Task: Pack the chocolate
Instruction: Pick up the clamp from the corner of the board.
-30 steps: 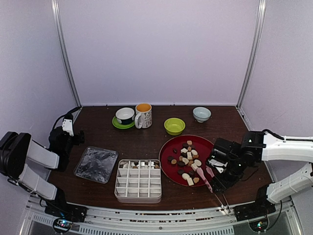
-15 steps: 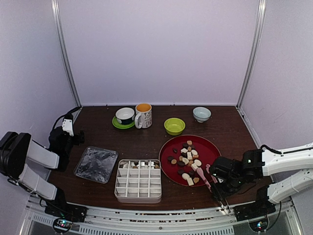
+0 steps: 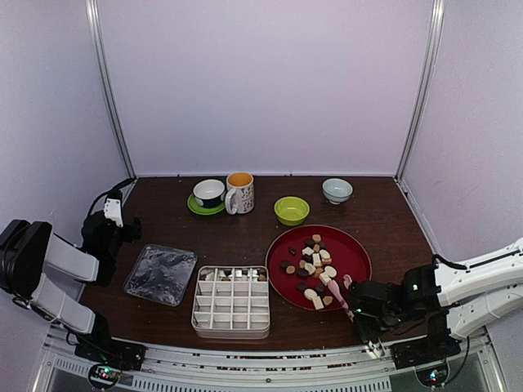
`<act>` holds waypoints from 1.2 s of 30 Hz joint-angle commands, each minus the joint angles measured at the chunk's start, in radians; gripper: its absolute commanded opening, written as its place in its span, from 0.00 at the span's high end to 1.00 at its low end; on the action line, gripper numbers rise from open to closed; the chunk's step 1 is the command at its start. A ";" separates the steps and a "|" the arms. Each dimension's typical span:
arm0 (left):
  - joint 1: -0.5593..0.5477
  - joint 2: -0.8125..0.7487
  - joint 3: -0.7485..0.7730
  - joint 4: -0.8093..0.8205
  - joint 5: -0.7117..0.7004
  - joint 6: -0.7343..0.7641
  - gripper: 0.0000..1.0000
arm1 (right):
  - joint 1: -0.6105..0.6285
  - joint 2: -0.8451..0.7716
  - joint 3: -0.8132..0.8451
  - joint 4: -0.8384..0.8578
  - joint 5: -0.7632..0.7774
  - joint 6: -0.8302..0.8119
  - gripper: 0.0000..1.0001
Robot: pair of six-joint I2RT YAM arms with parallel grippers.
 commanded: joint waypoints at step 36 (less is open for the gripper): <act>0.009 -0.001 0.016 0.024 -0.006 -0.001 0.02 | 0.008 -0.149 0.101 -0.112 0.138 -0.014 0.71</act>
